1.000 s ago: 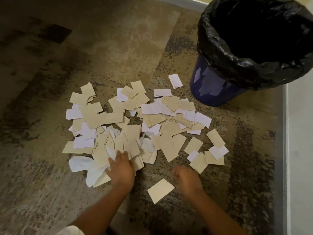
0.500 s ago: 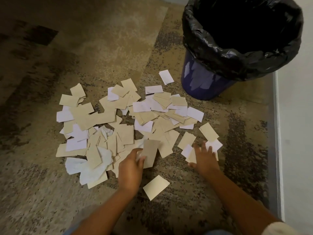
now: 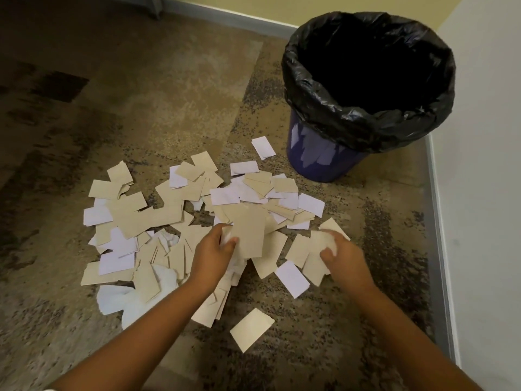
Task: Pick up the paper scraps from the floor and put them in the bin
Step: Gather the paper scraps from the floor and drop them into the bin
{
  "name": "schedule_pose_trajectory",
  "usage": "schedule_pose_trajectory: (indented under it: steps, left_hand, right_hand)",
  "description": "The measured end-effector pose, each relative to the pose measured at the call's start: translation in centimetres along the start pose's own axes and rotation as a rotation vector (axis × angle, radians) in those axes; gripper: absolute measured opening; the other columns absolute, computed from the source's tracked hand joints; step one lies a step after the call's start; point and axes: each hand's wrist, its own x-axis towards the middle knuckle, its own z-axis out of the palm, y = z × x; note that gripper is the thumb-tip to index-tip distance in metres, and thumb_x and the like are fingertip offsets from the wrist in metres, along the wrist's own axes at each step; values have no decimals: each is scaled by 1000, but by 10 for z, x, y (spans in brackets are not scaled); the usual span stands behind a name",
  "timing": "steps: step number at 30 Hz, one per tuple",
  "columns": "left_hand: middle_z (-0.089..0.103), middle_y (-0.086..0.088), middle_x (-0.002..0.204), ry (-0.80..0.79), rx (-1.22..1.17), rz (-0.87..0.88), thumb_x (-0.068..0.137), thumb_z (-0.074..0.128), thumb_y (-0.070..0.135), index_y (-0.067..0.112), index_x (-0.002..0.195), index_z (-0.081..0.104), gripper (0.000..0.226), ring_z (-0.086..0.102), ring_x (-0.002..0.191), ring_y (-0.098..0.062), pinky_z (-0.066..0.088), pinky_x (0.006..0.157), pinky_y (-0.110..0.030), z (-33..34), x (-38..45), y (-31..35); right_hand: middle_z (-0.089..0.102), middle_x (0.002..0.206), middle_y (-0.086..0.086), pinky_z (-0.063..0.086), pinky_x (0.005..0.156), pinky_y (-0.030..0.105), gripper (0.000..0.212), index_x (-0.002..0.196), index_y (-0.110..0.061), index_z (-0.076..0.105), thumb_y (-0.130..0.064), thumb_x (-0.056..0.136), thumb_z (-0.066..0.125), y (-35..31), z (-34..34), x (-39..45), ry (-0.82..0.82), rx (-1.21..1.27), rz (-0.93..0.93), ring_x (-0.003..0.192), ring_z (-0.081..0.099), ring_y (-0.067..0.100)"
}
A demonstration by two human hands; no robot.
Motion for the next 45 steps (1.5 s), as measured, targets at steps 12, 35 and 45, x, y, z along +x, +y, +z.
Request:
schedule_pose_trajectory:
  steps: [12, 35, 45]
  left_hand:
    - [61, -21, 102, 97, 145, 121, 95, 49, 16, 4, 105, 53, 17, 60, 93, -38, 50, 67, -39, -65, 75, 72]
    - [61, -16, 109, 168, -5, 149, 94, 51, 17, 2, 115, 52, 26, 60, 95, -33, 54, 79, -45, -58, 71, 125]
    - [55, -7, 122, 302, -230, 313, 95, 49, 22, 7, 125, 45, 34, 56, 92, -17, 54, 53, -26, -70, 100, 251]
  right_hand:
    - [55, 110, -9, 29, 65, -8, 43, 128, -13, 56, -9, 86, 48, -130, -194, 51, 757, 347, -524, 88, 44, -9]
    - [17, 158, -5, 34, 111, 23, 62, 140, -26, 42, 2, 86, 55, 35, 79, -2, -259, -223, -304, 138, 34, 13]
    - [-4, 161, 0, 12, 116, 21, 57, 148, -23, 22, -16, 96, 44, 51, 101, -1, -358, -265, -248, 148, 5, 11]
